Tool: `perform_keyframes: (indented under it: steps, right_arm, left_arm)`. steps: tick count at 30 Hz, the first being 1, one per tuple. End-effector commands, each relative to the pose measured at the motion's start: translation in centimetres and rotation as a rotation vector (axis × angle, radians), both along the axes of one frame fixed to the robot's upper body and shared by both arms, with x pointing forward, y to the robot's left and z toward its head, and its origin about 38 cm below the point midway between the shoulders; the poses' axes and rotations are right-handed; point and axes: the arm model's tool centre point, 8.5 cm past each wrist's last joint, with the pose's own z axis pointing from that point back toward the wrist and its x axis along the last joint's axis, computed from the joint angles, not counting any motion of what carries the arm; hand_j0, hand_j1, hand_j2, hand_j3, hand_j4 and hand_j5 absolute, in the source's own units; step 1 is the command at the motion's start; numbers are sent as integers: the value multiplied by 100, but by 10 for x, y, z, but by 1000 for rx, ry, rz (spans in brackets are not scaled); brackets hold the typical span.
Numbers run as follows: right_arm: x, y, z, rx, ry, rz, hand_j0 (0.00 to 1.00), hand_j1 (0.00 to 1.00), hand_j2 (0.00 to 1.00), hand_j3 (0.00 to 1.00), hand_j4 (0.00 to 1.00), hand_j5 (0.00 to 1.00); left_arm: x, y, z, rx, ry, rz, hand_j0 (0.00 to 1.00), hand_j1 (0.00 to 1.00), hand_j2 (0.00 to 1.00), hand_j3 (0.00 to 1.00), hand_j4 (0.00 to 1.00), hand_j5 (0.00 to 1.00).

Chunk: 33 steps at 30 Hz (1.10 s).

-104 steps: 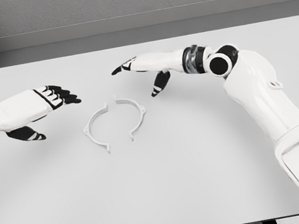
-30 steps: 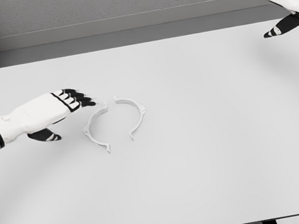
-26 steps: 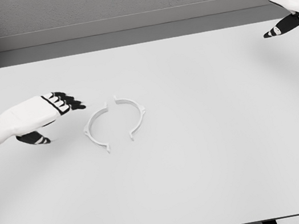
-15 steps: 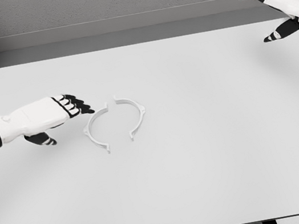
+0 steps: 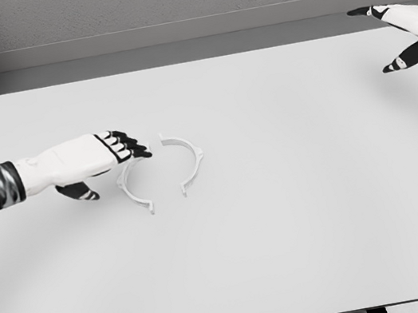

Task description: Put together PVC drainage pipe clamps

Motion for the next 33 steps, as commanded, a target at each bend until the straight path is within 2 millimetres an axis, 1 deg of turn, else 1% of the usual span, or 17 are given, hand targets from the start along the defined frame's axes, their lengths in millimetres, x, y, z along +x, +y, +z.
perform_keyframes:
  steps: [1,5,7,11,16,18,22,26,29,33]
  right_arm:
    - [0,-1,1,9,-2,-2,100,100,100,100,100,100]
    - [-1,-2,-2,8,5,-5,100,100,100,100,100,100]
    - [-7,-16,0,-15,10,-25,100,100,100,100,100,100]
    - [-6,-15,1,-17,9,-23,100,100,100,100,100,100]
    - [-6,-15,1,-15,9,-23,100,100,100,100,100,100]
    - [-6,-11,0,-15,7,-15,100,100,100,100,100,100]
    - [-6,-9,-3,-17,14,-11,100,100,100,100,100,100]
    - [-6,-9,-3,-18,15,-9,100,100,100,100,100,100]
    - [-6,-9,-3,-19,15,-10,100,100,100,100,100,100]
    - [-6,-9,-3,-19,15,-10,100,100,100,100,100,100]
  left_arm:
    - [0,-5,-3,-15,9,-3,100,100,100,100,100,100]
    - [2,-8,-7,-15,11,-3,100,100,100,100,100,100]
    - [3,-11,-9,-7,9,-1,100,100,100,100,100,100]
    - [7,-8,-8,-6,7,8,100,100,100,100,100,100]
    - [9,-9,-11,-9,15,15,100,100,100,100,100,100]
    - [9,-13,-13,-3,9,11,100,100,100,100,100,100]
    - [11,-16,-17,-4,14,14,100,100,100,100,100,100]
    - [11,-16,-20,-2,19,17,100,100,100,100,100,100]
    - [11,-23,-25,-10,31,9,100,100,100,100,100,100]
    - [12,-24,-24,-12,30,7,100,100,100,100,100,100]
